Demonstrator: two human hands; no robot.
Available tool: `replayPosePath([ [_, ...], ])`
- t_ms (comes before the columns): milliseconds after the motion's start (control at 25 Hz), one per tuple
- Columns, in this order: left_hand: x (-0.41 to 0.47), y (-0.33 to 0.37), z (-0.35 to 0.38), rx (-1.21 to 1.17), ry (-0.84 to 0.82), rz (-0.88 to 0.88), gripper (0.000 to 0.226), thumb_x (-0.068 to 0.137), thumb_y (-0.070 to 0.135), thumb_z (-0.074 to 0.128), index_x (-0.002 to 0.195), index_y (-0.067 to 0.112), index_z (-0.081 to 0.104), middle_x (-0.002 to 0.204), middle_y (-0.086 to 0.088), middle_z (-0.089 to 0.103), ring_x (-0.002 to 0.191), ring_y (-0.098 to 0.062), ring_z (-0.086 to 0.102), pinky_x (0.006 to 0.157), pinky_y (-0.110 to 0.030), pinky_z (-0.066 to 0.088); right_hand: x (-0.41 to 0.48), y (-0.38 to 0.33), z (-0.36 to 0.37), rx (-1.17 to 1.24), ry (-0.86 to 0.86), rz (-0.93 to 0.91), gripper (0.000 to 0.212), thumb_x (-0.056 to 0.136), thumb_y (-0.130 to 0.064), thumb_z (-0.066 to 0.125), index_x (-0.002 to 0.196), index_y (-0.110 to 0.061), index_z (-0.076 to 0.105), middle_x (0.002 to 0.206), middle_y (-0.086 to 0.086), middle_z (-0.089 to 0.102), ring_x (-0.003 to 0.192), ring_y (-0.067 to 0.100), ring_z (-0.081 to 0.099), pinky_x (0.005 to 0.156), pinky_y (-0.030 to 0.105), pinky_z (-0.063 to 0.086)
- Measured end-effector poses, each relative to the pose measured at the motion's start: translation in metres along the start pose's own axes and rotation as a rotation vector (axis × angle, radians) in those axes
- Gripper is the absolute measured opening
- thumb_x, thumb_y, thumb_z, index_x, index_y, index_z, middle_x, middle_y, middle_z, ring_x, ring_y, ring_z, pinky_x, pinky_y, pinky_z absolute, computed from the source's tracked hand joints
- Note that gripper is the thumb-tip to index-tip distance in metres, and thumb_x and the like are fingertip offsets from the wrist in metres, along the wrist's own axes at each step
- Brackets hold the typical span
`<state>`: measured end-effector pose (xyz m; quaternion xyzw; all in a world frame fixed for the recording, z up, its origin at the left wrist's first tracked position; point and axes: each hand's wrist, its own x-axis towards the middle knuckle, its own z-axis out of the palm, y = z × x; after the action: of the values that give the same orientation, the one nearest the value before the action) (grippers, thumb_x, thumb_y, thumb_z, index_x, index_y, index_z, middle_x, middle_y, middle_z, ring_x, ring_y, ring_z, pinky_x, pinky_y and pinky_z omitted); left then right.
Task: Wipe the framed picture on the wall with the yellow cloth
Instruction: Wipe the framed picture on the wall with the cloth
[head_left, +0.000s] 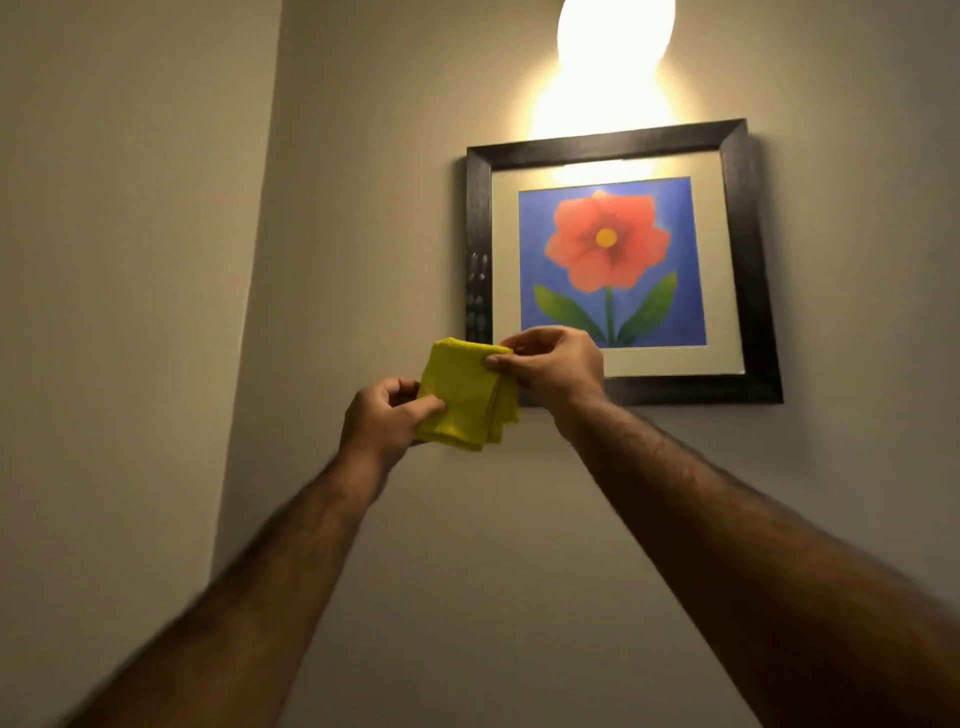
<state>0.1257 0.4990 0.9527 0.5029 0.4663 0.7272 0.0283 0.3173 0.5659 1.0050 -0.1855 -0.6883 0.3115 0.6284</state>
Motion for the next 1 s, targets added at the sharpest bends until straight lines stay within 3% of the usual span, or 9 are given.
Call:
replayPosePath([
  [120,0.023,0.021,0.022,-0.032,0.025,0.013,0.032,0.081,0.021,0.082,0.110,0.013,0.071,0.109,-0.013,0.075,0.099,-0.031,0.073,0.086,-0.045,0.064,0.032,-0.022,-0.015,-0.070,0.028,-0.094,0.038,0.064,-0.026,0.096,0.096,-0.013,0.082,0.094,0.009,0.081,0.089,0.025,0.078,0.081,0.043,0.065],
  [240,0.043,0.034,0.037,-0.083,0.045,0.013,0.038,0.082,0.018,0.083,0.115,0.008,0.069,0.112,-0.016,0.074,0.102,-0.034,0.074,0.088,-0.050,0.064,0.060,-0.032,-0.021,-0.124,0.017,-0.172,0.035,0.073,-0.023,0.091,0.106,-0.015,0.081,0.100,0.007,0.081,0.088,0.018,0.075,0.087,0.038,0.064],
  [360,0.066,0.042,0.045,-0.135,0.082,0.023,0.030,0.082,0.015,0.083,0.107,0.007,0.069,0.112,-0.018,0.075,0.102,-0.035,0.074,0.088,-0.051,0.064,0.081,-0.042,-0.019,-0.122,-0.032,-0.265,0.039,0.081,-0.016,0.084,0.119,-0.014,0.076,0.113,0.008,0.078,0.102,0.020,0.073,0.095,0.039,0.061],
  [440,0.085,0.051,0.048,-0.159,0.129,0.034,0.021,0.082,0.012,0.083,0.098,0.011,0.069,0.112,-0.019,0.074,0.102,-0.035,0.074,0.087,-0.051,0.064,0.096,-0.050,-0.019,-0.124,-0.044,-0.340,0.050,0.085,-0.022,0.081,0.132,-0.012,0.069,0.124,0.010,0.074,0.113,0.023,0.070,0.103,0.038,0.056],
  [560,0.115,0.062,0.051,-0.176,0.181,0.037,0.018,0.083,0.011,0.081,0.095,0.015,0.068,0.112,-0.016,0.073,0.103,-0.035,0.073,0.086,-0.050,0.064,0.122,-0.043,-0.048,-0.506,0.215,-0.587,0.071,0.094,-0.044,0.065,0.153,-0.009,0.045,0.154,0.015,0.052,0.145,0.029,0.046,0.119,0.035,0.036],
  [680,0.142,0.066,0.056,-0.168,0.188,0.022,0.020,0.082,0.011,0.082,0.097,0.012,0.069,0.112,-0.017,0.073,0.103,-0.036,0.073,0.086,-0.050,0.065,0.144,-0.013,-0.122,-0.989,0.480,-0.850,0.084,0.099,-0.056,0.040,0.163,-0.008,0.017,0.172,0.014,0.015,0.161,0.030,0.011,0.129,0.050,0.013],
  [840,0.165,0.061,0.068,-0.180,0.209,0.023,0.013,0.080,0.009,0.083,0.081,0.013,0.071,0.105,-0.018,0.074,0.104,-0.038,0.073,0.085,-0.045,0.063,0.155,0.037,-0.208,-1.278,0.508,-0.703,0.094,0.097,-0.068,0.029,0.164,-0.005,0.010,0.174,0.014,0.006,0.162,0.028,0.005,0.129,0.051,0.008],
  [1000,0.167,0.063,0.072,-0.169,0.224,0.062,0.031,0.078,0.012,0.085,0.106,0.007,0.072,0.113,-0.019,0.074,0.105,-0.036,0.073,0.087,-0.046,0.063,0.152,0.068,-0.240,-1.262,0.482,-0.523,0.103,0.091,-0.078,0.019,0.164,-0.007,0.007,0.175,0.010,0.001,0.162,0.024,0.002,0.130,0.048,0.007],
])
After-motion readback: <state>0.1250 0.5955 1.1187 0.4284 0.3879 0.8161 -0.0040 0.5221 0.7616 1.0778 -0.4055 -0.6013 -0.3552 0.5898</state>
